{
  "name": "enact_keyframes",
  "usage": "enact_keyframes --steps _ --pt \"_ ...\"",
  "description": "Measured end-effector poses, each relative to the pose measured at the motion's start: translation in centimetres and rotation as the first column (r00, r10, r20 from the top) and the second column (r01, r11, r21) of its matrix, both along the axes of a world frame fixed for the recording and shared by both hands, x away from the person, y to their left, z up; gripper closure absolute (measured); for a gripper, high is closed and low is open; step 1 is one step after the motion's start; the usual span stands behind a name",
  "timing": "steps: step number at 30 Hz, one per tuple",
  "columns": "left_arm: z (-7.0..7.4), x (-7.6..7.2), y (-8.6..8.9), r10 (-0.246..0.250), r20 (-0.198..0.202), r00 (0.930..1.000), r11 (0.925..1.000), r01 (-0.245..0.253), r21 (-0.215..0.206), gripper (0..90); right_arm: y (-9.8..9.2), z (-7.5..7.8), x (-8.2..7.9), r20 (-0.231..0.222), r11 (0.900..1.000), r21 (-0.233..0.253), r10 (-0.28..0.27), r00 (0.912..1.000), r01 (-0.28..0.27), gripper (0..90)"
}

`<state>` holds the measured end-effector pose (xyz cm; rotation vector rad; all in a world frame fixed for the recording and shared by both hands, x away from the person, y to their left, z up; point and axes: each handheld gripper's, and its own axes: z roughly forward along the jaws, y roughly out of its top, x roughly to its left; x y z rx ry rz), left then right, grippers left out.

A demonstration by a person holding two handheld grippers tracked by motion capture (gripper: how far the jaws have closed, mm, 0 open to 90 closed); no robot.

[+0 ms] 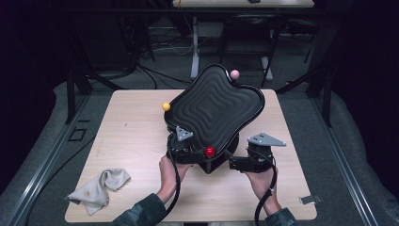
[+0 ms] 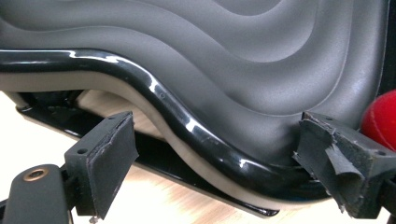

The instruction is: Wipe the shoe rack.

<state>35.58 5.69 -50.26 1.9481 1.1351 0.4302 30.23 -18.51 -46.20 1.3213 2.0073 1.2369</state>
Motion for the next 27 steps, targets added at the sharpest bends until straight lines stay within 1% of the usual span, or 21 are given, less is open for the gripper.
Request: enact_keyframes --steps 1,4,7,8,9,10,11,13,15,18,19,20,21,22,23,24,26,27 --pt "0.0 0.0 0.1 0.001 0.0 1.0 1.0 -0.001 -0.003 11.9 0.3 0.1 -0.1 0.005 1.0 -0.006 0.002 1.0 -0.002 4.3" --pt "0.3 -0.2 1.1 0.0 0.002 1.0 0.9999 0.0 -0.017 10.8 1.6 0.3 -0.5 0.013 0.999 -0.021 0.035 0.9993 -0.035 7.2" --pt "0.9 -0.4 2.3 0.004 0.018 0.9998 0.9998 -0.004 -0.021 9.8 3.2 0.4 -0.7 0.03 0.997 -0.039 0.061 0.9977 -0.06 15.0" --pt "1.1 -0.5 2.8 0.01 0.028 0.9996 0.9999 -0.01 -0.005 9.0 3.7 0.4 -0.7 0.031 0.996 -0.041 0.075 0.9967 -0.073 18.2" --pt "1.3 -0.5 3.5 0.009 0.036 0.9993 0.9999 -0.01 0.006 8.9 4.3 0.4 -0.6 0.029 0.994 -0.037 0.107 0.9939 -0.106 21.7" --pt "1.3 -0.5 3.9 0.015 0.036 0.9993 0.9999 -0.015 0.008 9.0 5.0 0.4 -0.6 0.035 0.993 -0.06 0.107 0.9936 -0.105 27.4" --pt "1.3 -0.4 4.4 0.023 0.037 0.9991 0.9996 -0.023 0.018 9.1 5.4 0.4 -0.5 0.035 0.991 -0.06 0.119 0.9923 -0.117 32.4" --pt "1.3 0.0 5.7 0.039 0.036 0.9986 0.9989 -0.04 0.026 9.2 6.1 0.1 -0.1 0.022 0.989 -0.072 0.133 0.9909 -0.131 41.5" --pt "1.4 0.5 6.9 0.06 0.037 0.9975 0.9975 -0.061 0.036 9.6 6.6 -0.2 0.2 0.002 0.988 -0.085 0.13 0.9916 -0.129 49.6" --pt "1.6 1.5 8.6 0.084 0.039 0.9957 0.9954 -0.086 0.042 10.4 6.8 -0.7 0.5 -0.013 0.984 -0.101 0.148 0.9889 -0.148 58.7" --pt "1.7 1.9 9.0 0.096 0.042 0.9945 0.9943 -0.098 0.043 10.8 6.7 -0.8 0.5 -0.015 0.984 -0.097 0.15 0.9886 -0.151 59.2" --pt "1.8 2.3 9.5 0.099 0.037 0.9944 0.9936 -0.101 0.052 10.9 6.5 -0.8 0.4 -0.012 0.983 -0.095 0.159 0.9872 -0.159 59.4" --pt "1.9 2.7 9.8 0.101 0.037 0.9943 0.9941 -0.102 0.036 11.1 6.5 -0.8 0.4 -0.01 0.982 -0.091 0.168 0.9857 -0.168 59.5" --pt "1.9 3.0 10.0 0.107 0.034 0.9937 0.9933 -0.108 0.04 12.2 6.4 -0.8 0.4 -0.01 0.981 -0.095 0.171 0.9852 -0.171 59.7" --pt "2.0 3.4 10.2 0.105 0.035 0.9939 0.9934 -0.106 0.044 12.5 6.2 -0.8 0.3 -0.008 0.98 -0.103 0.168 0.9857 -0.168 59.8" --pt "2.0 3.7 10.4 0.1 0.037 0.9943 0.9943 -0.101 0.033 13.3 6.1 -0.8 0.3 -0.01 0.98 -0.104 0.17 0.9854 -0.17 59.8" --pt "2.1 4.4 10.6 0.11 0.043 0.993 0.9927 -0.112 0.045 14.6 5.5 -0.8 0.2 -0.008 0.979 -0.107 0.173 0.9849 -0.173 59.8" --pt "2.1 4.8 10.7 0.107 0.044 0.9933 0.9931 -0.109 0.044 15.0 5.3 -0.8 0.1 -0.009 0.979 -0.106 0.176 0.9844 -0.176 59.8"
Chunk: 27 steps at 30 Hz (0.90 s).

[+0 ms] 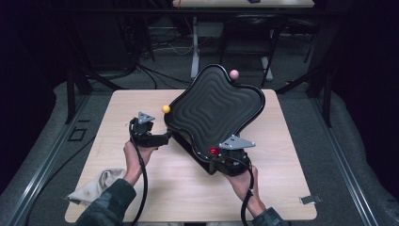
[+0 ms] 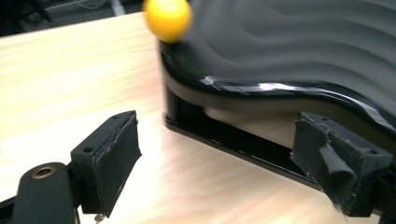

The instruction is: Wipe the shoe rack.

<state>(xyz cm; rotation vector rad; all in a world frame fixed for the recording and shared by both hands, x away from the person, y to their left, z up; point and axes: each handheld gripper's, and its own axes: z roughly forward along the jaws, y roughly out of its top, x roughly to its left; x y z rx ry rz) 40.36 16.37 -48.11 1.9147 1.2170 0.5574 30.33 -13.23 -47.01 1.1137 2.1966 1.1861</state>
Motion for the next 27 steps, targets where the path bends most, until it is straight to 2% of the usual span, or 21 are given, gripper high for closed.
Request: enact_keyframes --steps 5,10,16,19,20,21,27 --pt "0.4 1.6 -0.5 0.005 0.01 0.9999 0.9996 -0.005 0.029 18.7 -1.3 0.0 -0.3 -0.003 1.0 0.009 0.005 1.0 -0.005 59.9" --pt "1.1 3.1 -1.3 0.001 0.017 0.9999 0.9988 -0.002 0.05 27.5 -2.0 0.0 -0.5 -0.004 1.0 0.006 0.001 1.0 0.0 59.8" --pt "0.8 4.4 -1.7 -0.015 0.016 0.9998 0.9941 0.014 0.108 47.2 -2.4 0.0 -0.5 -0.011 1.0 0.011 0.002 0.9999 -0.002 59.8" --pt "0.7 4.6 -1.8 -0.032 0.006 0.9995 0.9939 0.031 0.106 56.1 -2.4 0.0 -0.5 -0.011 1.0 0.006 0.005 0.9999 -0.005 59.8" --pt "0.7 4.6 -2.0 -0.03 0.013 0.9995 0.991 0.029 0.131 58.8 -2.5 0.1 -0.5 -0.017 1.0 0.003 0.009 0.9998 -0.009 59.8" --pt "0.7 4.5 -2.1 -0.033 0.017 0.9993 0.988 0.03 0.151 59.0 -2.5 0.1 -0.5 -0.018 1.0 0.003 0.009 0.9998 -0.009 59.8" --pt "0.8 3.8 -1.8 -0.044 0.008 0.999 0.9883 0.042 0.146 59.5 -2.9 0.0 -0.2 -0.016 1.0 0.003 -0.008 0.9998 0.008 59.8"
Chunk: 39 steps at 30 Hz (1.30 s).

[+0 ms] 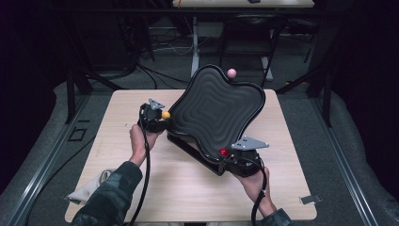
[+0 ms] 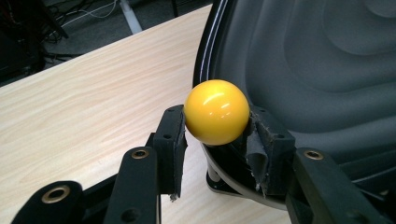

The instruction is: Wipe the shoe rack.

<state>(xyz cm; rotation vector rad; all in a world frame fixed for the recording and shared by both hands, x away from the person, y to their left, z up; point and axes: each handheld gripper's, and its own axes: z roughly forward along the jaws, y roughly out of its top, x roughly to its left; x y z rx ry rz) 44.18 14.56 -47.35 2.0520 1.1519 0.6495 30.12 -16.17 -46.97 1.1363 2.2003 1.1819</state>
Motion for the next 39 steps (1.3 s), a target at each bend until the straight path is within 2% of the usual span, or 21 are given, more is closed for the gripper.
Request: enact_keyframes --steps 12,23,31,32,35,39 --pt "0.1 -2.6 1.6 -0.039 -0.026 0.9989 0.999 0.038 -0.021 59.6 -1.1 0.0 1.0 -0.013 0.999 -0.004 -0.042 0.999 0.042 59.7" --pt "0.1 -5.5 2.4 -0.065 -0.045 0.9968 0.9974 0.064 -0.033 59.8 -2.4 0.1 2.8 -0.042 0.999 -0.001 -0.045 0.9981 0.045 59.8" --pt "0.1 -6.6 2.3 -0.081 -0.054 0.9953 0.9963 0.079 -0.034 60.0 -2.9 0.1 4.4 -0.033 0.997 -0.022 -0.068 0.9972 0.067 59.7" --pt "0.1 -6.7 2.3 -0.083 -0.054 0.995 0.9961 0.082 -0.032 60.0 -3.0 0.1 4.7 -0.039 0.999 -0.006 -0.052 0.9979 0.052 59.7" --pt "0.1 -6.8 2.2 -0.089 -0.053 0.9946 0.9955 0.087 -0.038 60.1 -3.1 0.1 5.1 -0.031 0.997 -0.03 -0.072 0.9969 0.071 59.8" --pt "0.1 -6.9 2.0 -0.095 -0.054 0.994 0.9951 0.093 -0.034 60.2 -3.3 0.0 5.6 -0.025 0.996 -0.029 -0.086 0.996 0.085 59.7"
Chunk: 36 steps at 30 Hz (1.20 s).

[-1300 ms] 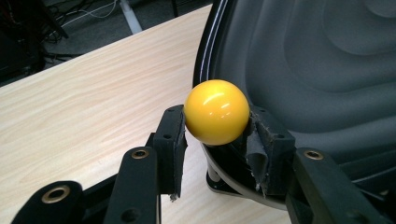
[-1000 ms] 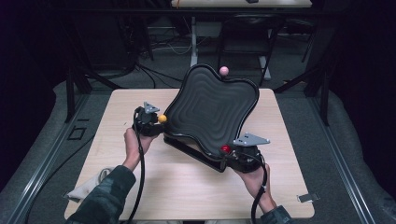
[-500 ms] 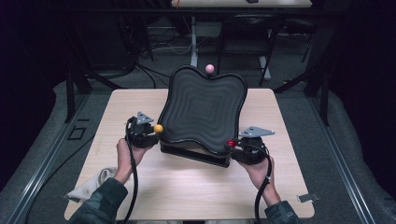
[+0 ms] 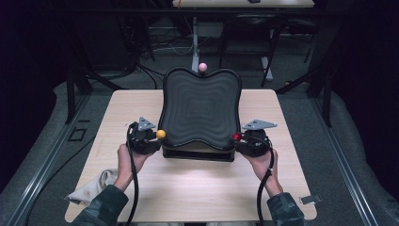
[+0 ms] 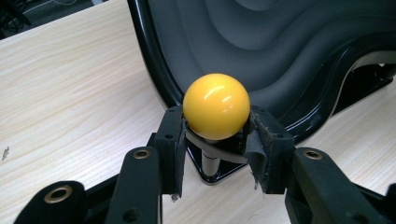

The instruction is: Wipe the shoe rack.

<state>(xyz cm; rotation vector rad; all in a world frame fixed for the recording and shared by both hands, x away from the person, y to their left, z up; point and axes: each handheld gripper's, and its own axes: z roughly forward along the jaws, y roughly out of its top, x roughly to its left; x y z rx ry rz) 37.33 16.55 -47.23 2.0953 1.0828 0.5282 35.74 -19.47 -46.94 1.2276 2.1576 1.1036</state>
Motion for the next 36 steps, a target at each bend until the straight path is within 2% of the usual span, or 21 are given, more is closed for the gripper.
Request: enact_keyframes --steps 9,10,22,24,26,30,31,33,36 --pt "0.1 0.0 -0.3 -0.007 -0.011 0.9999 1.0 0.007 0.007 60.3 -0.4 0.1 0.8 -0.018 1.0 -0.013 0.006 0.9998 -0.006 59.7" --pt "0.1 0.1 -0.3 -0.006 -0.012 0.9999 1.0 0.006 0.005 60.3 -0.3 0.0 0.8 -0.005 1.0 -0.01 -0.001 1.0 0.001 59.8" --pt "0.2 0.4 -0.2 -0.013 -0.015 0.9998 0.9999 0.013 0.009 60.0 -0.3 0.1 0.7 -0.019 1.0 -0.017 0.003 0.9998 -0.003 59.4" --pt "0.2 0.3 -0.1 -0.024 -0.019 0.9995 0.9997 0.024 0.009 58.0 -0.1 0.1 0.6 -0.002 1.0 -0.021 -0.009 1.0 0.009 57.7" --pt "0.2 0.2 0.1 -0.015 -0.027 0.9995 0.9999 0.015 -0.004 46.7 -0.1 0.1 0.2 0.015 1.0 -0.015 -0.026 0.9996 0.026 45.4" --pt "0.5 -0.4 0.7 0.005 -0.027 0.9996 0.9996 -0.005 -0.027 28.9 -0.4 0.1 -0.6 0.01 0.999 -0.012 -0.046 0.9989 0.046 23.9" --pt "0.5 -0.7 0.9 0.007 -0.029 0.9995 0.9994 -0.008 -0.033 25.5 -0.7 0.2 -0.9 0.0 0.999 -0.014 -0.05 0.9987 0.05 20.5" --pt "0.5 -1.2 1.4 0.014 -0.034 0.9993 0.9992 -0.015 -0.038 18.5 -1.1 0.3 -1.5 0.005 0.999 -0.007 -0.052 0.9986 0.052 14.2" --pt "0.4 -2.0 2.1 0.017 -0.036 0.9992 0.9989 -0.019 -0.042 14.5 -1.7 0.2 -2.4 0.004 0.997 -0.005 -0.072 0.9974 0.072 9.2"
